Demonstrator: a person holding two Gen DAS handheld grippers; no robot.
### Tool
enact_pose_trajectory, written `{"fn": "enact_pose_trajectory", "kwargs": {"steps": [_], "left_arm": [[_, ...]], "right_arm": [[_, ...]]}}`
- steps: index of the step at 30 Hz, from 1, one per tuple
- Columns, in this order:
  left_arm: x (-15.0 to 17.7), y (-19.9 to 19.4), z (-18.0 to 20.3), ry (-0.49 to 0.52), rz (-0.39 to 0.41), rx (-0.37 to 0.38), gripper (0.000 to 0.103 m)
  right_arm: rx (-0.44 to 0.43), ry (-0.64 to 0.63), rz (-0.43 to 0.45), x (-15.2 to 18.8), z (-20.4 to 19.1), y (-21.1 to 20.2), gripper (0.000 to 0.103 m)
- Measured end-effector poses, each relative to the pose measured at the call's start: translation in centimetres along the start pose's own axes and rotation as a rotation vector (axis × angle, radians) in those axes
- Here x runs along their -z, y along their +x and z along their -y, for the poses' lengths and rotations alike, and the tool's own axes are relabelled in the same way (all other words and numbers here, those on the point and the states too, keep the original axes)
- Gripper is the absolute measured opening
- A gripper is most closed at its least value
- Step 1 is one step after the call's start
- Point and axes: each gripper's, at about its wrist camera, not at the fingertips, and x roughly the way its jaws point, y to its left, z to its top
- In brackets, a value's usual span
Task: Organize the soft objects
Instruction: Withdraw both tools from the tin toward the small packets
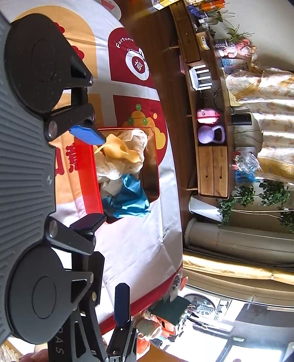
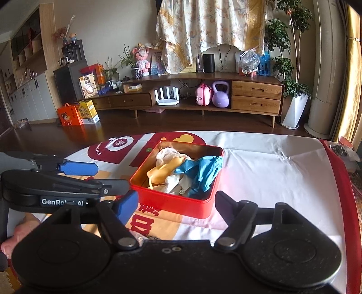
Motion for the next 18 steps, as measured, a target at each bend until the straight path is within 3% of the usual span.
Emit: {"fn": "enact_pose_trajectory", "kwargs": {"steps": [4, 14, 18], "left_arm": [[1.3, -2.0, 0.5, -0.003, 0.022, 0.018, 0.075], [5.0, -5.0, 0.9, -0.023, 0.02, 0.04, 0.076], [6.8, -6.1, 1.1, -0.032, 0.038, 0.012, 0.078]], "right_arm": [[-0.014, 0.0, 0.022, 1.0, -0.6, -2.0, 0.079], [-0.024, 0.011, 0.052, 4.4, -1.4, -5.4, 0.086], [-0.022, 0.016, 0.055, 5.8, -1.6, -6.3, 0.089]]}}
